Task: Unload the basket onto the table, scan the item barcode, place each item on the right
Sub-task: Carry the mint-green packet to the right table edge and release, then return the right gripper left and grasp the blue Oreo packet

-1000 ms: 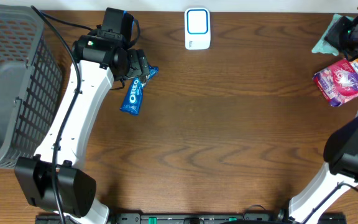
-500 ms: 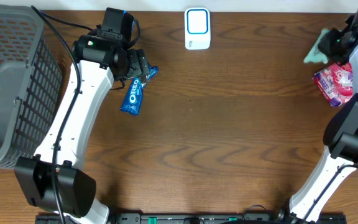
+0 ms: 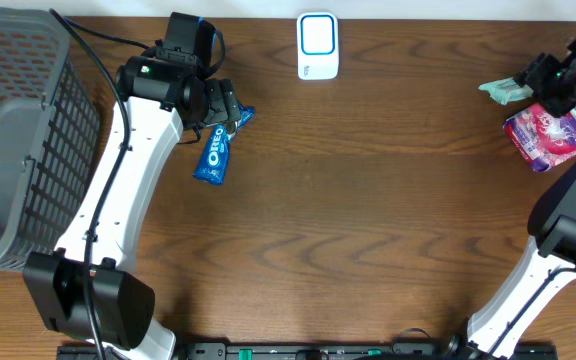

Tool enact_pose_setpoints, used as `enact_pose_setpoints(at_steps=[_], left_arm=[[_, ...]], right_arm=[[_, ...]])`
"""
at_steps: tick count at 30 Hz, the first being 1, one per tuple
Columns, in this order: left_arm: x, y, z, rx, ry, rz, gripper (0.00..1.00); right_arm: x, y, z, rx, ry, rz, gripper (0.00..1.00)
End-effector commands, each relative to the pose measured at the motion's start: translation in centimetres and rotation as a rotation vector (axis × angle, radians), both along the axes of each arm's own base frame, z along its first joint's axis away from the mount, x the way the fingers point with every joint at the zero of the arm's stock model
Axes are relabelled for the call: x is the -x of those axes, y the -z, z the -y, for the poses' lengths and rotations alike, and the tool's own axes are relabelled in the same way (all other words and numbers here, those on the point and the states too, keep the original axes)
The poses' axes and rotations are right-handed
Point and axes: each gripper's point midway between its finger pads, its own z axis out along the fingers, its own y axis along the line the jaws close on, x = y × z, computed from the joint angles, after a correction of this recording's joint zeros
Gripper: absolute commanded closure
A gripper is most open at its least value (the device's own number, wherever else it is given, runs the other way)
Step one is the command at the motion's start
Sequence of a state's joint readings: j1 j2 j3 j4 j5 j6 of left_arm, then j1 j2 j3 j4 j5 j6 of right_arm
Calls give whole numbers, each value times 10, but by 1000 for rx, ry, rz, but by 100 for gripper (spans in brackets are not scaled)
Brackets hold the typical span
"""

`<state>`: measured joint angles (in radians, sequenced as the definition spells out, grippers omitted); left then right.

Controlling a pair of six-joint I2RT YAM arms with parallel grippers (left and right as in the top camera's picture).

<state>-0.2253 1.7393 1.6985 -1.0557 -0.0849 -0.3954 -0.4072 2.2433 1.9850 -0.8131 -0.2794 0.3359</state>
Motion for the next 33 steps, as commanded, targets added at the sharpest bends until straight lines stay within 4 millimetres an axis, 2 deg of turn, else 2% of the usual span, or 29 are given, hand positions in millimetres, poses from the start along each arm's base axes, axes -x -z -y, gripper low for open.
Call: enact_pose_setpoints(at_steps=[1,5,7,12,15,16,20,25,30,33], left_arm=[[-1,1,-2,-10,-3,-3,2],[-1,1,-2,-10,-3,-3,2],[-1,1,-2,-10,-3,-3,2],[-1,1,-2,-10,-3,-3,2],[-1,1,-2,-10,-3,-3,2],[-1,1,-2,-10,-3,-3,2],[-1,1,-2,-10,-3,-3,2],[-1,1,-2,-10,-3,-3,2],[-1,1,-2,-10,-3,-3,2],[-1,1,-2,-10,-3,-3,2]], right_arm=[[-14,-54,-61,-145,-197,161,31],[-16,-69,-131,-283,-427,230,32],[-14,-67,-162,-288,-501,214,34],[-10,-64,-253,-293,-679,198,39],[-11,-64,-310,-320,-747,206,39],[-11,-62,-336,-339,-762,204,37],[-10,-51,-403,-386,-736,174,37],[-8,-25,-462,-397,-689,143,34],[-2,14,-501,-445,-662,89,34],[6,45,-519,-478,-646,25,34]])
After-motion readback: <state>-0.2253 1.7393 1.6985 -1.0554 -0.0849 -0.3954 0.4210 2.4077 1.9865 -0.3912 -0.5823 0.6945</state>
